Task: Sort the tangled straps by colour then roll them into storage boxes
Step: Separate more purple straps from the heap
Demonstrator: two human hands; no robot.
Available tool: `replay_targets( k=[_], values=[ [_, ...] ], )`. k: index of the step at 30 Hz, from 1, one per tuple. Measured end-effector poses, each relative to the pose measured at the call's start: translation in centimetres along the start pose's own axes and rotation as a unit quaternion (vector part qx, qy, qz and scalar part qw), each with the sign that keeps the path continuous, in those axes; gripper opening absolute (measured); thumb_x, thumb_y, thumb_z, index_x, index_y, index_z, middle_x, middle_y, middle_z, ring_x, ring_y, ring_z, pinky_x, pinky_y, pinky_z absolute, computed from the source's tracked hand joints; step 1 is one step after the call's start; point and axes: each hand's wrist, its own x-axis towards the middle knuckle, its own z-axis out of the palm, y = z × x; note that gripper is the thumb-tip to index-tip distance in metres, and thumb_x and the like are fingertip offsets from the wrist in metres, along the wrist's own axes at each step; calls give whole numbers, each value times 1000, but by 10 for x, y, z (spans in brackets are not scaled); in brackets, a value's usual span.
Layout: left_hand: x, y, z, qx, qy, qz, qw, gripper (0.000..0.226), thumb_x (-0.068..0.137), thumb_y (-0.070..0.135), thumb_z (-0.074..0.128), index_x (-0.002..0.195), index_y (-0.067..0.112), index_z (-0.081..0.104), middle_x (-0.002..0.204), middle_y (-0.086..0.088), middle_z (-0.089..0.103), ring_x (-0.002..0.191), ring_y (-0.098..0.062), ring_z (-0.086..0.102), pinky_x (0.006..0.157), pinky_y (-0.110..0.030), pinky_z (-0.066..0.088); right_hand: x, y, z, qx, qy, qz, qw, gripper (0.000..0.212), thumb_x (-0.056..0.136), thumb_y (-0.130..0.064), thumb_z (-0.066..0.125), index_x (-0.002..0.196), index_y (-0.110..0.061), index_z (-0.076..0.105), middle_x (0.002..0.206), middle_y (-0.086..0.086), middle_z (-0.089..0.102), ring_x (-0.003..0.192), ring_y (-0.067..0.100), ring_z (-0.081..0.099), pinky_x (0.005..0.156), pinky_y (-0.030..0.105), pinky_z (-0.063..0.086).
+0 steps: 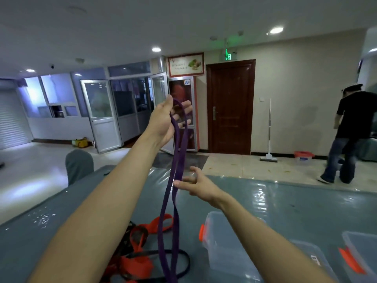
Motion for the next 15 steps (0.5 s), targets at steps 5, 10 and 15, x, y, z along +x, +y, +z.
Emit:
replay_targets(
  k=[5, 10, 15],
  values=[
    [-11, 10, -14, -133, 23, -8, 991, 51, 117, 43, 43, 141, -2, 51, 105, -15, 73, 106, -28, 77, 111, -60, 56, 3, 61, 63, 8, -36, 7, 999, 71, 72, -41, 101, 131, -24, 65, 126, 7, 76, 115, 18, 75, 92, 25, 62],
    [-21, 31, -50, -178, 58, 27, 982, 45, 117, 43, 44, 129, 1, 52, 92, -11, 69, 103, -28, 71, 115, -60, 52, -3, 119, 74, -49, -92, 76, 992, 19, 83, -15, 89, 100, -9, 81, 93, 1, 80, 87, 11, 74, 88, 25, 61],
    [-37, 22, -124, -144, 151, 34, 977, 47, 117, 43, 42, 121, -2, 56, 97, -15, 66, 105, -31, 71, 110, -53, 58, -12, 142, 36, -149, -62, 134, 978, 15, 82, -15, 88, 77, -14, 74, 70, 7, 74, 67, 17, 65, 68, 27, 54]
  ],
)
